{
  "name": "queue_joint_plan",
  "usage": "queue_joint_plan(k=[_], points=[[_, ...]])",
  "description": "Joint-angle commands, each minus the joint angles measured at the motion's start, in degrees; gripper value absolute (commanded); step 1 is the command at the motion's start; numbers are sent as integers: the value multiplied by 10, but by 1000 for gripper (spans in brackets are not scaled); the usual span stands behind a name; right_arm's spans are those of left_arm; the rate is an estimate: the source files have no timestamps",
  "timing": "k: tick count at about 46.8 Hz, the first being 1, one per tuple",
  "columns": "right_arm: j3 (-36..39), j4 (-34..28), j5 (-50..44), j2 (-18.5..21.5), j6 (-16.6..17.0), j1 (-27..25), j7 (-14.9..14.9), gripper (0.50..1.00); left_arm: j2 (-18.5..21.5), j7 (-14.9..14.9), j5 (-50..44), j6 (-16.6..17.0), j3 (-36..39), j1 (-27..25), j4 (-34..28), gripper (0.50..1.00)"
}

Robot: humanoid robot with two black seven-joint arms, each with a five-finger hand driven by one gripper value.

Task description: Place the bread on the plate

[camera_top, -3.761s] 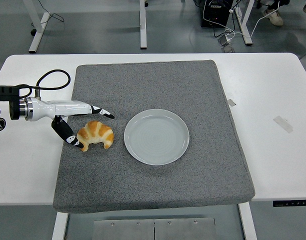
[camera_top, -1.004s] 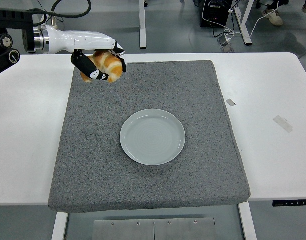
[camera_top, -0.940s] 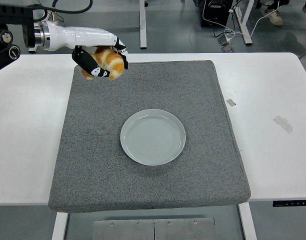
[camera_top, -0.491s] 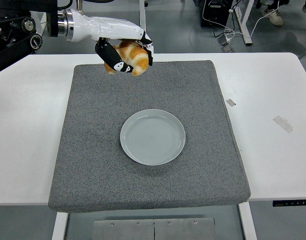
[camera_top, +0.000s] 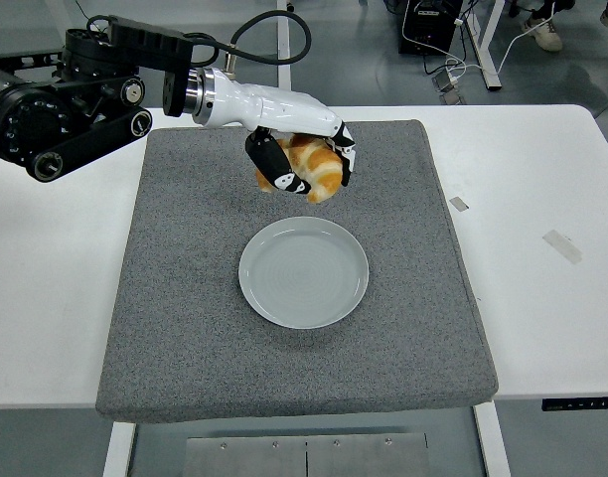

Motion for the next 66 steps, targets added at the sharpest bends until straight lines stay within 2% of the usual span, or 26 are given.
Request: queue_joint_plan(k=[1, 25, 35, 43, 54, 66], points=[[0, 0, 0, 0, 0, -1, 0, 1000, -7, 0, 1, 5, 12, 3, 1, 527], [0, 0, 0, 0, 0, -1, 0, 1000, -37, 0, 13, 28, 38, 69, 9, 530], [0, 0, 0, 0, 0, 0, 0, 1000, -56, 0, 43, 37, 38, 104, 36, 531], [0, -1, 0, 0, 0, 0, -1, 1000, -57, 0, 45, 48, 38, 126, 47, 531], [-1, -3, 0, 0, 0, -1, -1, 1000, -60, 0, 47, 64, 71, 133, 61, 533], [-1, -3, 0, 0, -1, -1, 0, 1000, -74, 0, 47, 74, 73, 142, 76, 539]])
